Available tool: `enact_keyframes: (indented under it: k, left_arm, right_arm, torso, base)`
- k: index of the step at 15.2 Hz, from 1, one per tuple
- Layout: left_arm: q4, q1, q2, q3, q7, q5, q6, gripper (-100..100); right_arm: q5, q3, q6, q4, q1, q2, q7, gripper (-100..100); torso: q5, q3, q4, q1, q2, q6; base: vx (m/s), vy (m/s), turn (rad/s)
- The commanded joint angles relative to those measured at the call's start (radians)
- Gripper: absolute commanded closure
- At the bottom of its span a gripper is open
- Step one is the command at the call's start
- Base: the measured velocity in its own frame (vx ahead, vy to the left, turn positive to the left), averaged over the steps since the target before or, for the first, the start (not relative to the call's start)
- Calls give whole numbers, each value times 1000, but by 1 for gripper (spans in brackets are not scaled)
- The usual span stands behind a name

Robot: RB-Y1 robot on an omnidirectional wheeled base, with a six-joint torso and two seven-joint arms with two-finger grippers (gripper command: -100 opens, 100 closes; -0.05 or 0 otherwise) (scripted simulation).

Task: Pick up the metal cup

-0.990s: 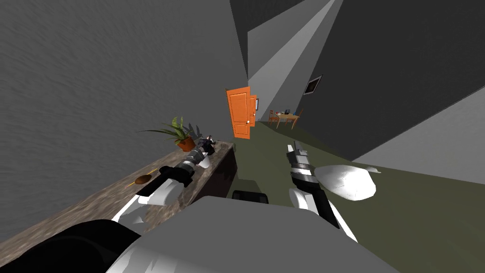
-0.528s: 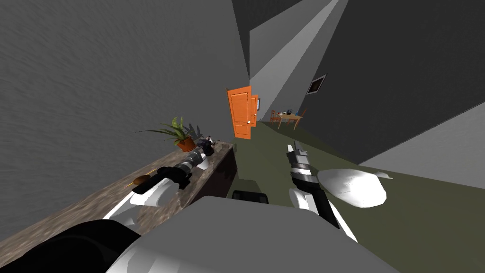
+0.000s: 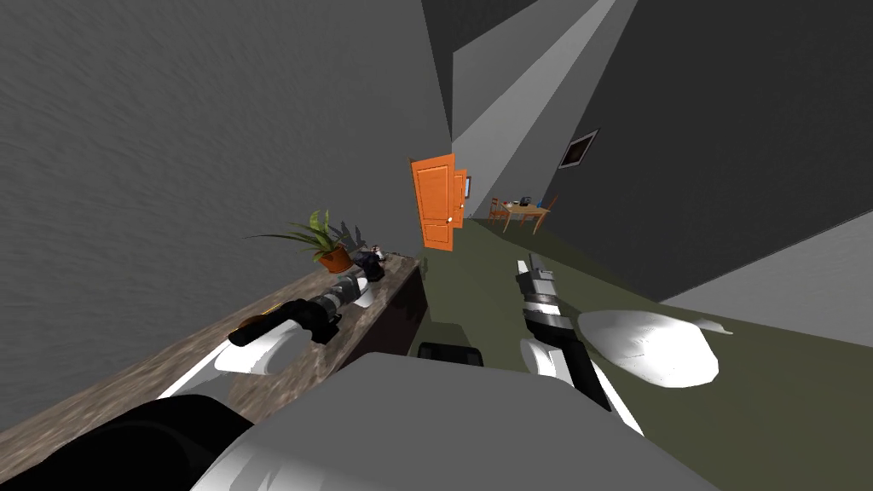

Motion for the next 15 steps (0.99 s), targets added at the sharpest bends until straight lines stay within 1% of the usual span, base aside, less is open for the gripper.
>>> enact_keyframes:
  k: [1, 2, 4, 5, 7, 8, 9, 11, 12, 13, 15]
  left_arm:
    - [-2, -1, -1, 1, 2, 0, 31, -100]
    - [-2, 13, 23, 29, 10, 38, 66, -100]
    - [-2, 13, 23, 29, 10, 38, 104, -100]
    - [-2, 28, 46, 57, 18, 76, 127, -100]
    - [-2, 28, 46, 57, 18, 76, 170, -100]
    - [-2, 28, 46, 57, 18, 76, 177, -100]
    - [-2, 42, 68, 85, 26, 113, 207, -100]
    - [-2, 42, 68, 85, 26, 113, 244, -100]
    - [-2, 42, 68, 85, 26, 113, 248, -100]
    - [-1, 56, 89, 113, 33, 150, 280, -100]
    - [-1, 56, 89, 113, 33, 150, 318, -100]
  right_arm:
    - [0, 0, 0, 0, 0, 0, 0, 0]
    - [0, 0, 0, 0, 0, 0, 0, 0]
    - [0, 0, 0, 0, 0, 0, 0, 0]
    - [0, 0, 0, 0, 0, 0, 0, 0]
    - [0, 0, 0, 0, 0, 0, 0, 0]
    - [0, 0, 0, 0, 0, 0, 0, 0]
    - [0, 0, 0, 0, 0, 0, 0, 0]
    - [0, 0, 0, 0, 0, 0, 0, 0]
    - [0, 0, 0, 0, 0, 0, 0, 0]
    - [0, 0, 0, 0, 0, 0, 0, 0]
    - [0, 0, 0, 0, 0, 0, 0, 0]
  torso:
    - [0, 0, 0, 0, 0, 0]
    - [0, 0, 0, 0, 0, 0]
    - [0, 0, 0, 0, -1, 0]
    - [0, 0, 0, 0, 0, 0]
    - [0, -1, 0, 0, -2, 0]
    - [0, -1, 0, 0, -1, 0]
    - [0, 0, 0, 0, 0, 0]
    - [0, 0, 0, 0, -1, 0]
    - [0, 0, 0, 0, 0, 0]
    - [0, 0, 0, 1, 0, 0]
    - [0, 0, 0, 1, -1, 0]
  base:
    - [39, -15, -3]
    - [57, -27, 57]
    - [64, -24, 63]
    - [75, -24, 67]
    - [78, -26, 48]
    - [35, -11, 1]
    - [51, -12, 60]
    - [61, -20, 59]
    - [32, -5, -4]
    - [50, -8, 45]
    - [66, -16, 57]
